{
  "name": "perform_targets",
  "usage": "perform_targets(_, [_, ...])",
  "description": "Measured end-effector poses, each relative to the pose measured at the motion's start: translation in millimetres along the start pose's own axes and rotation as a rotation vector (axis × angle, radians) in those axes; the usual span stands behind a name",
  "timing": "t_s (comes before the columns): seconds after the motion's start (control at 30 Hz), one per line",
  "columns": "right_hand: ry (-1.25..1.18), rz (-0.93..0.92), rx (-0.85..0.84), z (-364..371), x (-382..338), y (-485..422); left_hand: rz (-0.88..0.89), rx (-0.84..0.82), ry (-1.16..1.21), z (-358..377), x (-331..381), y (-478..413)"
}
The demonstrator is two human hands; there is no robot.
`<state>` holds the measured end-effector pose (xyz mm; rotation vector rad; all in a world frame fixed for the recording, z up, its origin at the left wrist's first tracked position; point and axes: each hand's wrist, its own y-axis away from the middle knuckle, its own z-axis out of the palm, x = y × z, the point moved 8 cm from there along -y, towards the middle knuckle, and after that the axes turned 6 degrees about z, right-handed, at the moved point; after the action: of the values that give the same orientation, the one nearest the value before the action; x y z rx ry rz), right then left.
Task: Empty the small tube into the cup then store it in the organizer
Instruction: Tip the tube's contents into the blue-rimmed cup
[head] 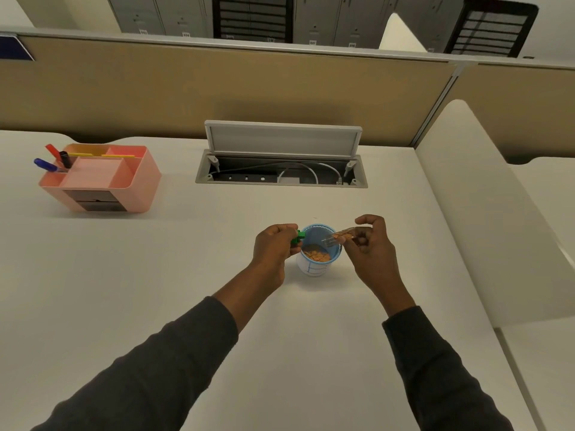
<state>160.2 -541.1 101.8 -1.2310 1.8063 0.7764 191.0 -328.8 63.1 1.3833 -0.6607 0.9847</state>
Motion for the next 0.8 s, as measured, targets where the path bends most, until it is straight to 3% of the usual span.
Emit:
perform_targets(0.47, [0.139, -0.225, 0.000, 6.2, -27.2, 10.2, 0.010, -0.006, 0.002, -2.3, -1.9, 3.4])
perform_targets(0.8, [0.266, -0.279, 0.020, 12.7, -34.5, 18.1, 0.003, 0.003, 0.013, -7.1, -0.9, 5.2])
